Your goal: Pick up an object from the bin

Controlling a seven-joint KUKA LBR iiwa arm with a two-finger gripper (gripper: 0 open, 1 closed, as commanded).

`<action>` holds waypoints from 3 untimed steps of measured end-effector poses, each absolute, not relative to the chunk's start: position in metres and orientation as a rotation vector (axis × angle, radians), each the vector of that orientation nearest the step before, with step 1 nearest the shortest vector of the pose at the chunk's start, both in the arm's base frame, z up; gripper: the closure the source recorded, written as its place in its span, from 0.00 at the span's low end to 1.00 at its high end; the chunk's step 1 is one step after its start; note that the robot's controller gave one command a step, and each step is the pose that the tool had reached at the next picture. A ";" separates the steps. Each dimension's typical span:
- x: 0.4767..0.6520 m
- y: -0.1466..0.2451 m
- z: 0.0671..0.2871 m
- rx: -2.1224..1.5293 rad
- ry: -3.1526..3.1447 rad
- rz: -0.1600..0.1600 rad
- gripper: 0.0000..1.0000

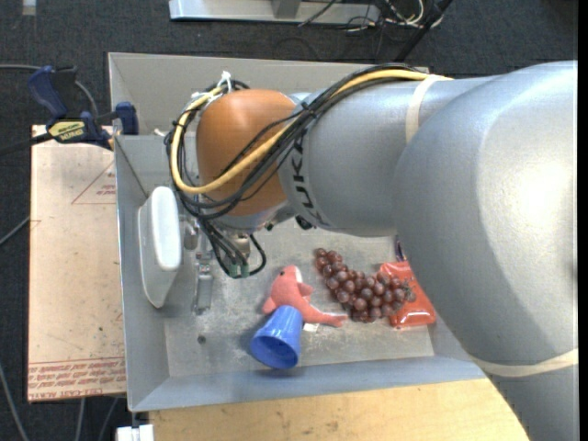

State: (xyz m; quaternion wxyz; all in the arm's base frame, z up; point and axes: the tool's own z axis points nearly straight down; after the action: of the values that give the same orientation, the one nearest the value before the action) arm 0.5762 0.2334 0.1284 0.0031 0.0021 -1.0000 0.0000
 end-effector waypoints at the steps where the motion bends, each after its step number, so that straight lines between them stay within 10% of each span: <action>1: 0.578 0.233 0.133 0.002 -3.142 -0.002 0.00; 3: 0.550 0.208 0.141 0.136 -3.140 -0.002 0.00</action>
Offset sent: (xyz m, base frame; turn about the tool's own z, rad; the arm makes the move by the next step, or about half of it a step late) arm 0.0363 -0.0716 -0.0020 -0.3370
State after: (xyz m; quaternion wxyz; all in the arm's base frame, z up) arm 0.5495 0.2080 0.1412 -0.0005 0.0432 -0.9991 -0.0006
